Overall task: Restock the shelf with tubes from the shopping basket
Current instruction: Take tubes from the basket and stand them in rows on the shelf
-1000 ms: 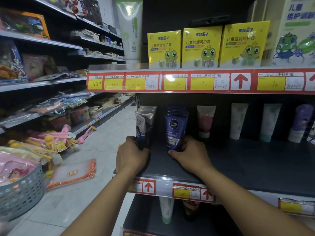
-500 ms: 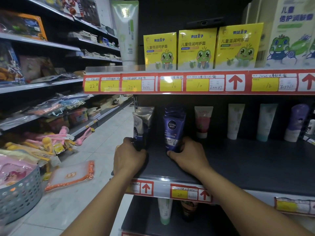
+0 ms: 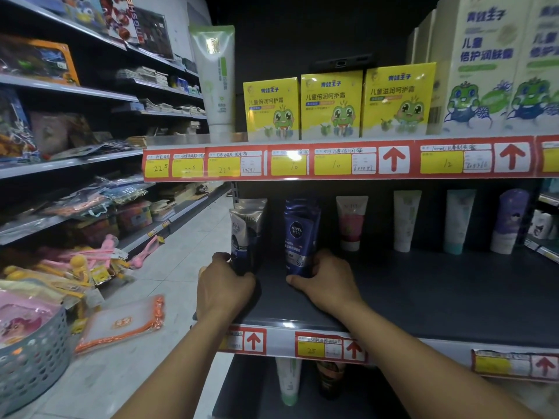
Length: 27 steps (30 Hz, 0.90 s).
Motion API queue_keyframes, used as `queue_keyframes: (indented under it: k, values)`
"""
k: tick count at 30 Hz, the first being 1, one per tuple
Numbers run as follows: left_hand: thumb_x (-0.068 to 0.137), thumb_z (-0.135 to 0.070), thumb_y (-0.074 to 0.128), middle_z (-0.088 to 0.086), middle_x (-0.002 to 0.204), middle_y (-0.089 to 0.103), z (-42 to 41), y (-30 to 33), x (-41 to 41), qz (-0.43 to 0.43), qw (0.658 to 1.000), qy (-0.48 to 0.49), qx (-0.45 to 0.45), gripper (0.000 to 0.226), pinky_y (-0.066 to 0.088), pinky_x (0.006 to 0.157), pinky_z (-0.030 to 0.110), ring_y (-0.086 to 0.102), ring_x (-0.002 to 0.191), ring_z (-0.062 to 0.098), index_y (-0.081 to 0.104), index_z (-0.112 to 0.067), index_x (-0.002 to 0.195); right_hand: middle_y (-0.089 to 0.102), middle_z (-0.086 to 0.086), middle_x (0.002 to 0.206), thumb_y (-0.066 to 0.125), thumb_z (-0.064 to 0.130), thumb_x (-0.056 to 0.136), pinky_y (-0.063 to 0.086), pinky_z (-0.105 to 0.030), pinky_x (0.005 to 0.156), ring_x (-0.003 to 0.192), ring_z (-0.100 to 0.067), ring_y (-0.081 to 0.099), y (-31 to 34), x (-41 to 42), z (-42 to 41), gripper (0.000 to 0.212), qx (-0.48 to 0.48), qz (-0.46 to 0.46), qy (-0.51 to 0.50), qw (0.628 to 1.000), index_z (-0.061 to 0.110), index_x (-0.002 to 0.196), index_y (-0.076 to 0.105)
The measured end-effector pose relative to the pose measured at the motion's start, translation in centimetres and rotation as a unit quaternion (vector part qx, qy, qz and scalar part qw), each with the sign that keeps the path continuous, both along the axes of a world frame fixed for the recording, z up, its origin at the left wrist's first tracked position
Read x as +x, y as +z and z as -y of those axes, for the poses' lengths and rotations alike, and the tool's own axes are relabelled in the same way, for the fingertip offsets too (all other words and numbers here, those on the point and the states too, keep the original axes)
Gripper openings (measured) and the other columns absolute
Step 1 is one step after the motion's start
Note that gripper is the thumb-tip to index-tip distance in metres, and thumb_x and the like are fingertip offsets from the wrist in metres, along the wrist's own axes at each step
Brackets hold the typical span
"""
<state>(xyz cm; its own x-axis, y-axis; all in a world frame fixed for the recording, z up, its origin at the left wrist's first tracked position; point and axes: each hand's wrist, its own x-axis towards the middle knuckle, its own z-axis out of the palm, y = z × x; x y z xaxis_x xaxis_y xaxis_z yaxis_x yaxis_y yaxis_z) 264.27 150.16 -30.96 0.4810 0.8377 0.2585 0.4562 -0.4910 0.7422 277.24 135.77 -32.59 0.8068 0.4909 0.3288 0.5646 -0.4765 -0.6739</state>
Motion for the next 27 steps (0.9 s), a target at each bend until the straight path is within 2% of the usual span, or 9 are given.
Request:
queue_keyframes:
  k: [5,8,11,14,16,22,27]
  values:
    - [0.09,-0.024,0.072,0.009,0.13,0.065,0.8,0.7,-0.6,0.094,0.995,0.032,0.004,0.052,0.049,0.091,0.04,0.056,0.122,0.028,0.054,-0.014,0.137,0.071,0.004,0.121,0.088,0.052,0.072,0.055,-0.029,0.084,0.107,-0.017,0.068,0.2,0.0,0.1,0.064,-0.006,-0.017,-0.009,1.0,0.025,0.123,0.061]
    - [0.09,-0.019,0.073,0.008,0.127,0.065,1.9,1.1,-1.6,0.119,0.992,0.033,0.031,0.044,0.043,0.083,0.031,0.054,0.11,0.02,0.059,-0.015,0.131,0.07,0.003,0.123,0.086,0.046,0.076,0.053,-0.027,0.084,0.109,-0.017,0.068,0.6,-0.1,0.5,0.059,-0.023,-0.027,0.006,0.999,0.026,0.126,0.06]
    - [0.087,-0.014,0.073,0.007,0.119,0.067,2.9,1.1,-2.8,0.101,0.993,0.011,0.056,0.037,0.042,0.078,0.029,0.051,0.096,0.014,0.061,-0.016,0.122,0.072,0.002,0.115,0.082,0.042,0.081,0.051,-0.026,0.08,0.102,-0.017,0.069,0.8,-0.3,1.7,0.054,-0.028,-0.031,0.023,0.999,0.021,0.126,0.06]
    - [0.085,-0.015,0.073,0.004,0.116,0.067,4.2,0.5,-3.7,0.078,0.993,-0.018,0.082,0.033,0.043,0.077,0.03,0.058,0.098,0.018,0.062,-0.018,0.117,0.071,0.003,0.102,0.071,0.037,0.09,0.055,-0.032,0.08,0.094,-0.016,0.068,0.6,-1.0,3.6,0.041,-0.023,0.0,0.001,1.0,0.02,0.126,0.062]
    - [0.086,-0.016,0.072,0.002,0.117,0.067,5.3,0.2,-4.1,0.064,0.993,-0.031,0.096,0.033,0.044,0.08,0.031,0.059,0.102,0.018,0.065,-0.018,0.118,0.07,0.003,0.104,0.065,0.032,0.093,0.056,-0.035,0.082,0.096,-0.017,0.067,0.6,-1.8,5.1,0.03,-0.001,0.043,-0.013,0.999,0.02,0.121,0.064]
    - [0.086,-0.017,0.071,-0.008,0.106,0.059,10.2,-0.9,-5.2,0.044,0.988,-0.083,0.123,0.026,0.038,0.077,0.022,0.051,0.099,0.008,0.062,-0.025,0.109,0.066,0.0,0.099,0.063,0.021,0.091,0.053,-0.036,0.081,0.095,-0.018,0.062,-0.1,-4.5,9.1,0.017,0.035,0.126,-0.006,0.991,0.016,0.106,0.068]
    - [0.083,-0.021,0.069,-0.011,0.099,0.059,14.4,-2.7,-5.0,0.031,0.98,-0.123,0.154,0.022,0.038,0.076,0.025,0.048,0.097,0.009,0.06,-0.028,0.102,0.063,0.001,0.096,0.064,0.018,0.087,0.051,-0.036,0.082,0.094,-0.019,0.059,-1.7,-7.3,12.0,0.012,0.065,0.146,-0.012,0.987,0.017,0.099,0.066]
